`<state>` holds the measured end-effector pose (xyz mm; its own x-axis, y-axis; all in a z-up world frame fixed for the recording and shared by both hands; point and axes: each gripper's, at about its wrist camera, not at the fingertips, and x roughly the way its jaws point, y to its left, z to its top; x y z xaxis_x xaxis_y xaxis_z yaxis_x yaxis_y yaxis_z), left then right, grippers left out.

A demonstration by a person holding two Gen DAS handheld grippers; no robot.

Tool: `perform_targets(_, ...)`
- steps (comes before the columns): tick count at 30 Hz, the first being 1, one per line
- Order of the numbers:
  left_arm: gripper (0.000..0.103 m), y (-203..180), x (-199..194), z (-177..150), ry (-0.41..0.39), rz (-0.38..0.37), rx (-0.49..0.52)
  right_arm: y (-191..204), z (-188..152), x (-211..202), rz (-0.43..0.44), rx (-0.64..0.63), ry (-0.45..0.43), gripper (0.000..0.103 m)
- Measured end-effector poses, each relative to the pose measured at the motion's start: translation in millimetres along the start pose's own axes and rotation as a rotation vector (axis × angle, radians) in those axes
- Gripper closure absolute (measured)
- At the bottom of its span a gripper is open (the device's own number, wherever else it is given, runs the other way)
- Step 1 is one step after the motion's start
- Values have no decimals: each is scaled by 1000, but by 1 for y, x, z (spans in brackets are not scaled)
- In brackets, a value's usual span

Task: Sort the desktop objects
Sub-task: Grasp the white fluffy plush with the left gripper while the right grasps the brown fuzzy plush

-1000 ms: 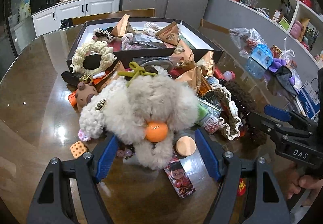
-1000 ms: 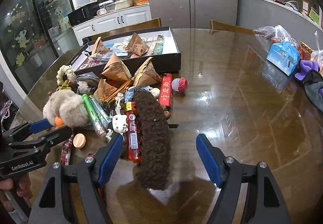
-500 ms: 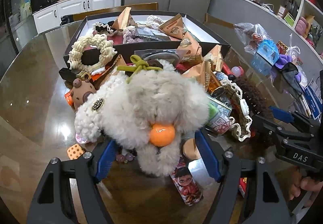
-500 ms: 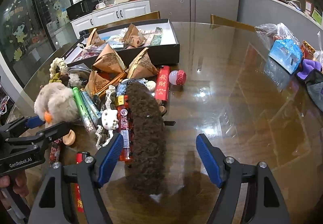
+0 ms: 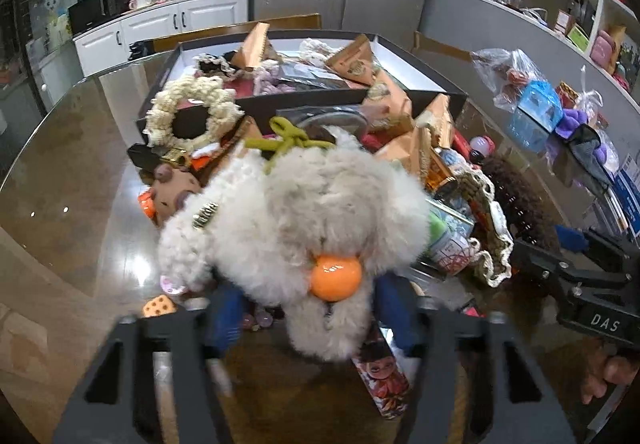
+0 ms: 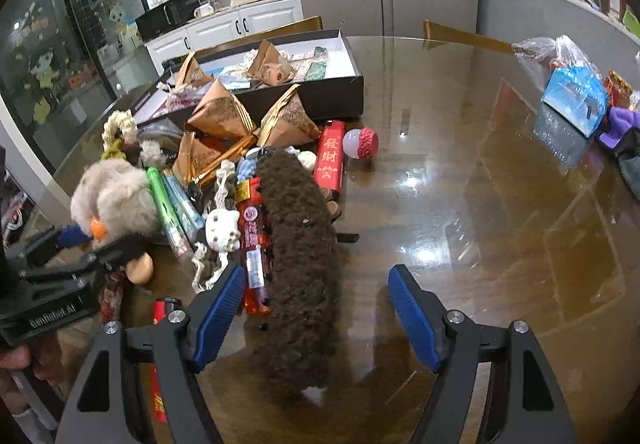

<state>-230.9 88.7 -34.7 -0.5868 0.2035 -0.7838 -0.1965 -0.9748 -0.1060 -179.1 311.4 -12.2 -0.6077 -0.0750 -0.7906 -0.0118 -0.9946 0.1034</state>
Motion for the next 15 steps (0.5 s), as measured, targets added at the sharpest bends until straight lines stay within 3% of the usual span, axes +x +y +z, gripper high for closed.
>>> perform_targets(1,63,1,0,0,-2,-17,-3,1,0,-1,12,0,-3,39)
perform_targets(3,66,0,-1,0,-2,-25,5,1,1,-2,62,15,-7,61)
perform_targets(8,68,1,-3,-2,-2,-42,1,3,0,-2,71,11,-11,69)
perform_targets(15,68,4,-14,-4,-26,-58,-10,-1,-3,-6,68,29,-25,70)
